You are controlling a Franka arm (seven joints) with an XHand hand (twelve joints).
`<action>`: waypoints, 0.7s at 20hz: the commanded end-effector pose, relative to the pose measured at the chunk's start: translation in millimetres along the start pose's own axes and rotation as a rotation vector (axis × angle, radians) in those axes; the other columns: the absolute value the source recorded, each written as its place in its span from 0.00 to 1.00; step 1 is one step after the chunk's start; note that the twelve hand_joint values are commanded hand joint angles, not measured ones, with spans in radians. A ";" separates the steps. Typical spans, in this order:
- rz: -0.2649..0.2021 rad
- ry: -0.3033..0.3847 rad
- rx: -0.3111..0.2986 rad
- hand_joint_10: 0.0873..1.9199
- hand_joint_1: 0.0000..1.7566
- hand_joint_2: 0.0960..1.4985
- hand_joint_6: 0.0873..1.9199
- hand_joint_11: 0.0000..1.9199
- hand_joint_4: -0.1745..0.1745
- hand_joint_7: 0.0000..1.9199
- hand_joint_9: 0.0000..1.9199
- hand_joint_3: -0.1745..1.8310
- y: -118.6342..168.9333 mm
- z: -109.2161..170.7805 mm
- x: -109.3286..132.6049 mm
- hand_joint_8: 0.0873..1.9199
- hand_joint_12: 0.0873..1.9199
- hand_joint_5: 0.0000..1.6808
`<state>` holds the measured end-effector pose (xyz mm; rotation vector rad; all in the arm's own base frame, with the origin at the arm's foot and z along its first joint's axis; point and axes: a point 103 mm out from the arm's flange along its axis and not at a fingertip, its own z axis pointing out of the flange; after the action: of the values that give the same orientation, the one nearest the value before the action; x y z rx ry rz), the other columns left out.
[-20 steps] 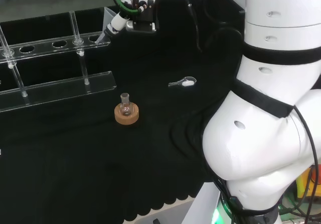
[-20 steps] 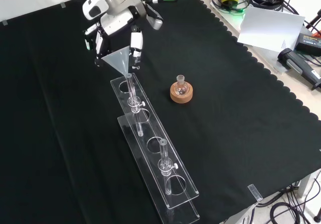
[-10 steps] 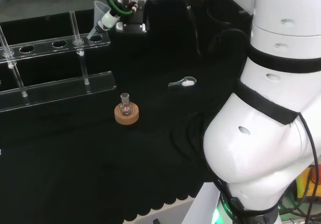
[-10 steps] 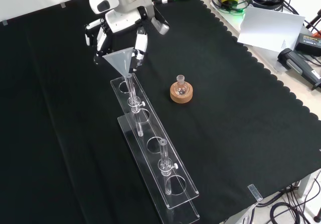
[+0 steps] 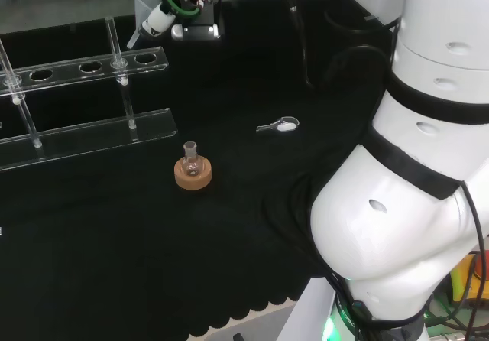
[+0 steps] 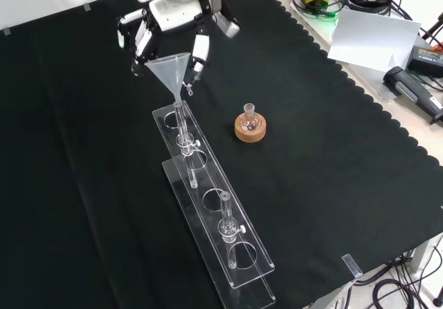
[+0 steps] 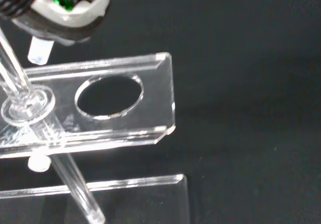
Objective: Pick up the funnel from the transparent funnel stand.
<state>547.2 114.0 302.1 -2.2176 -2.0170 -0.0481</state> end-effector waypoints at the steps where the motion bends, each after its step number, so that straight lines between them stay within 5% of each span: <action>1: -0.032 -0.061 -0.032 0.13 0.51 0.38 0.09 0.00 0.67 0.61 0.44 0.34 -14.8 -27.3 -29.4 0.11 0.59 0.52; 4: -0.041 -0.043 -0.018 0.13 0.51 0.38 0.09 0.00 0.68 0.61 0.44 0.34 -18.4 -36.3 -23.3 0.11 0.59 0.52; 14: -0.065 -0.089 -0.001 0.13 0.51 0.38 0.10 0.00 0.68 0.61 0.45 0.35 -35.4 -55.2 -72.5 0.11 0.59 0.52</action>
<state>518.8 61.9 348.1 -2.1935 -2.1186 0.0032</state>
